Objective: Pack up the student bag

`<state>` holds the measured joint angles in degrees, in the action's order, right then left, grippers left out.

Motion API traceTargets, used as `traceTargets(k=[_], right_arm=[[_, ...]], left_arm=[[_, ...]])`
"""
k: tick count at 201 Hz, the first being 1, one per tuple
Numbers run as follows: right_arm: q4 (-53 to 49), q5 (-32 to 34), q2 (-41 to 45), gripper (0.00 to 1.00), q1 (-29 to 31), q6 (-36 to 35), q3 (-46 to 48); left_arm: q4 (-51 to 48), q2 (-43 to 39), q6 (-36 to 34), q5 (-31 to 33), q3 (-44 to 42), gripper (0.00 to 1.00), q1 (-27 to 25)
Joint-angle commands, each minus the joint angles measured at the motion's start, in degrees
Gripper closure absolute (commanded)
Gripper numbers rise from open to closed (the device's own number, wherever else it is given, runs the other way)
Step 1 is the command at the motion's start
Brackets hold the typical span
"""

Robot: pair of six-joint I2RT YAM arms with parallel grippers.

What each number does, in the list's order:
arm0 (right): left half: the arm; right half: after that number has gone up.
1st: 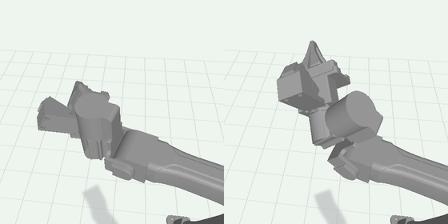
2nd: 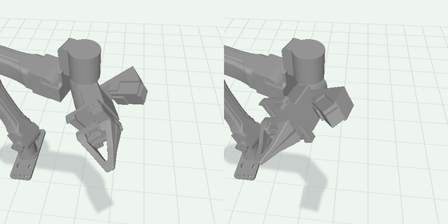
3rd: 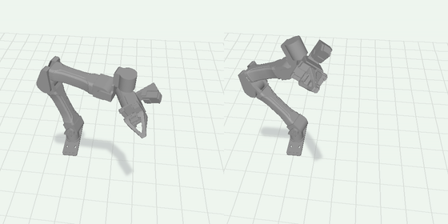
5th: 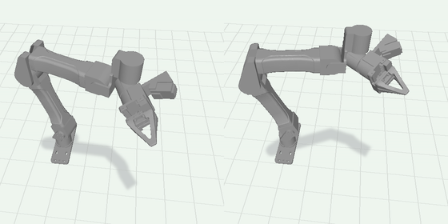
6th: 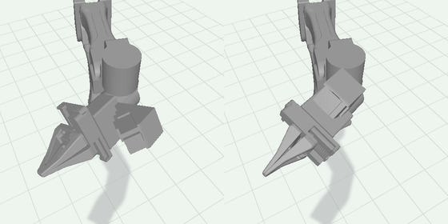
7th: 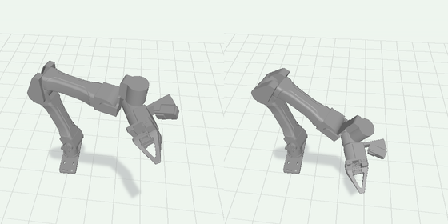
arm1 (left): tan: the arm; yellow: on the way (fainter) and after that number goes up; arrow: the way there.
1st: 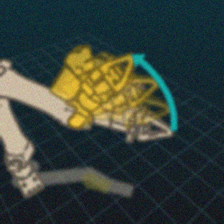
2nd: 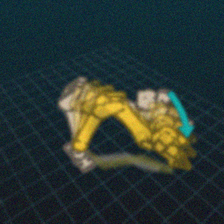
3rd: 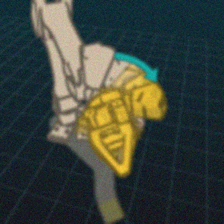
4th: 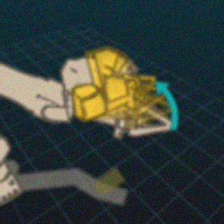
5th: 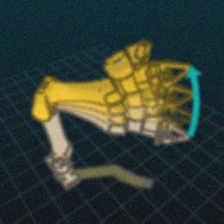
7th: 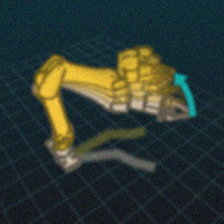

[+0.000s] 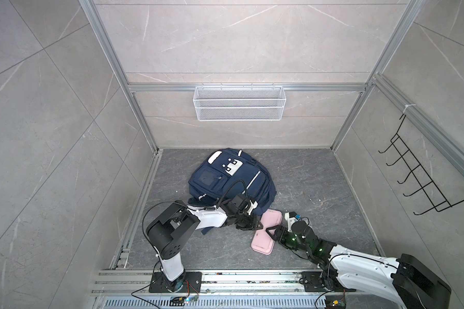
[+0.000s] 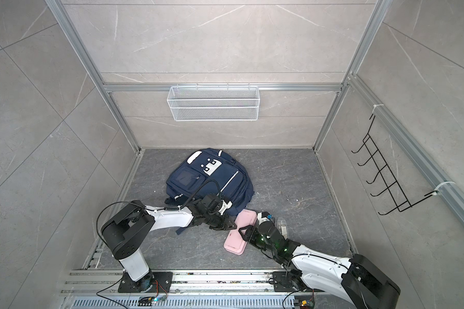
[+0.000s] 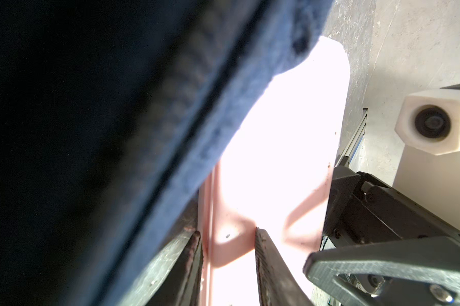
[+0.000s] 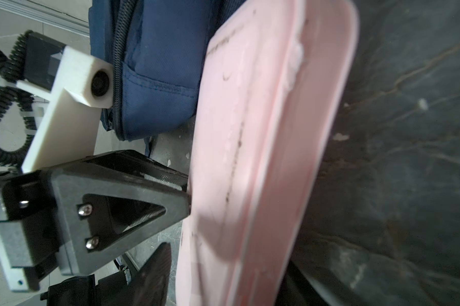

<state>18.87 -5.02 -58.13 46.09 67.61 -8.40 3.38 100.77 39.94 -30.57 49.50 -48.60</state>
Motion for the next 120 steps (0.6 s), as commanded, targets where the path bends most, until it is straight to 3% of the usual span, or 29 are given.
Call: traceTargets(k=[1, 120], right_arm=[[4.56, -1.53, -1.29, 0.42, 0.14, -1.36, -2.06], [5.56, -4.32, -9.29, 0.55, 0.12, -2.81, -5.94]], left_arm=[[-1.62, -0.14, -0.28, -1.45, 0.03, 0.65, -0.99], [-2.99, -1.10, -0.04, -1.41, 1.34, 0.65, -1.39]])
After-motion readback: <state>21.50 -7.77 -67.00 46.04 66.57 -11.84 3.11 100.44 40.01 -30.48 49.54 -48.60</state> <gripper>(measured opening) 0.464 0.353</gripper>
